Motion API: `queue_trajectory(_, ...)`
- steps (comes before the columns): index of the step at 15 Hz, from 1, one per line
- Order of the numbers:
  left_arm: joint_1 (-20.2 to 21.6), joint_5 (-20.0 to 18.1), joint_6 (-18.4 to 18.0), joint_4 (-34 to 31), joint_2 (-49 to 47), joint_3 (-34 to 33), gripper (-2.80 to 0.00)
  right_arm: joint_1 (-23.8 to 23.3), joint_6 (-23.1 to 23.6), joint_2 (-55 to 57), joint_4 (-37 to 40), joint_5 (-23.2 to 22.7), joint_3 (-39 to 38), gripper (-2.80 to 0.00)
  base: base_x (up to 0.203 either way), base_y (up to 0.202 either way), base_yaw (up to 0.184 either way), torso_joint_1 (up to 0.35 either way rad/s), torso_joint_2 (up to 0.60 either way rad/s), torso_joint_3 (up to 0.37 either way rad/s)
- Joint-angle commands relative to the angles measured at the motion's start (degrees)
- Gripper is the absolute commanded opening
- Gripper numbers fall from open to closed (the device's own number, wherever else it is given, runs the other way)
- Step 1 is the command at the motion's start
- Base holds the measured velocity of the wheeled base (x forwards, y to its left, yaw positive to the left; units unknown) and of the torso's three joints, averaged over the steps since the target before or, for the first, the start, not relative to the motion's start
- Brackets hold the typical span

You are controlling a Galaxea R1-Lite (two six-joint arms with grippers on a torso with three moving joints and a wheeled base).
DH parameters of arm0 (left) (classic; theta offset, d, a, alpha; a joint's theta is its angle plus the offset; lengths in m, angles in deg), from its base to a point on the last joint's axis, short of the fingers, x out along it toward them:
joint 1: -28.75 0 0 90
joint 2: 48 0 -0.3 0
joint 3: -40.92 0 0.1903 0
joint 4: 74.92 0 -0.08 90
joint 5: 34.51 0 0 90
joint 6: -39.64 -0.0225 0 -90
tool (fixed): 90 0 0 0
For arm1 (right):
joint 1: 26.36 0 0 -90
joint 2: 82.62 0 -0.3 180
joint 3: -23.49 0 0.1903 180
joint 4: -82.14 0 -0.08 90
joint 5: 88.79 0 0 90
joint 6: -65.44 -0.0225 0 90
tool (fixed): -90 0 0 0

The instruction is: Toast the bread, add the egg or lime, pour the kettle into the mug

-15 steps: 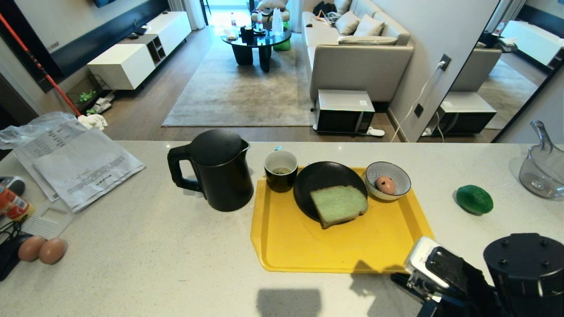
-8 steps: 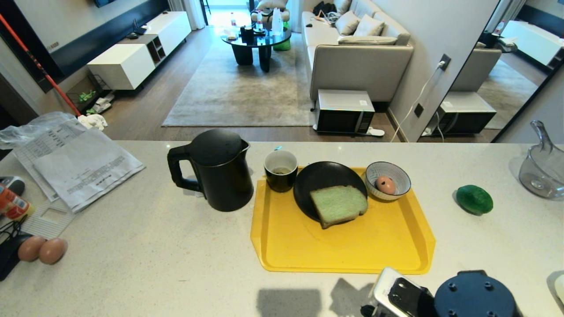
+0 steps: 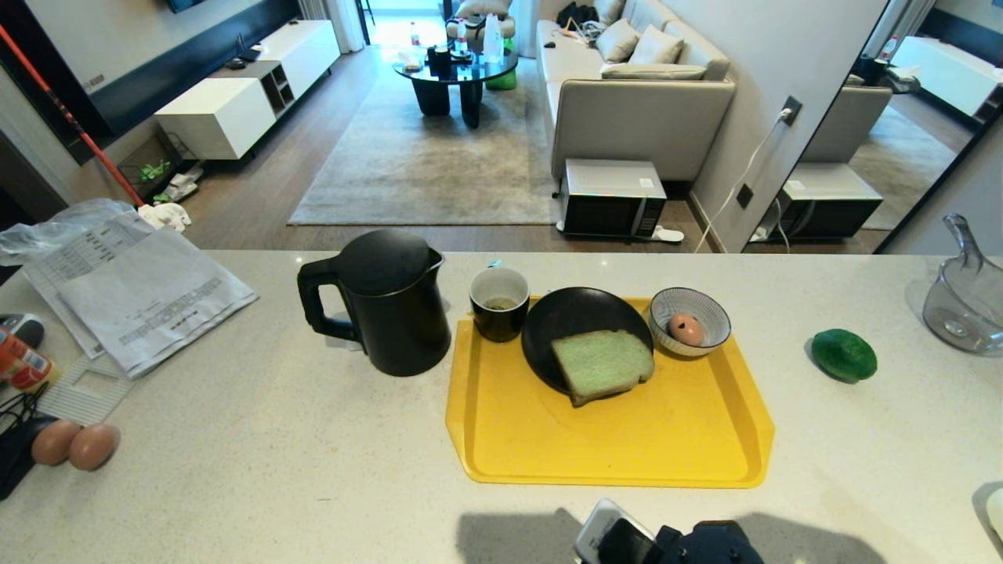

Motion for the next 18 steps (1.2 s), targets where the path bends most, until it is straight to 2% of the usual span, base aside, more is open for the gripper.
queue_trajectory(1,0.0,0.0,0.0,0.1,0.1,-0.8,-2.8,0.0,-0.5,3.9,-0.3,1.7,2.4,-2.8,0.0,0.0,0.0,0.0,0.0,0.0)
queue_trajectory(9,0.0,0.0,0.0,0.1,0.1,-0.8,-2.8,-3.2,-0.5,9.7,-0.3,7.0,7.2,-2.8,0.0,0.0,0.0,0.0,0.0,0.0)
queue_trajectory(18,0.0,0.0,0.0,0.1,0.1,-0.8,-2.8,-8.2,-0.4,12.5,-0.2,7.2,9.3,-2.8,0.0,0.0,0.0,0.0,0.0,0.0)
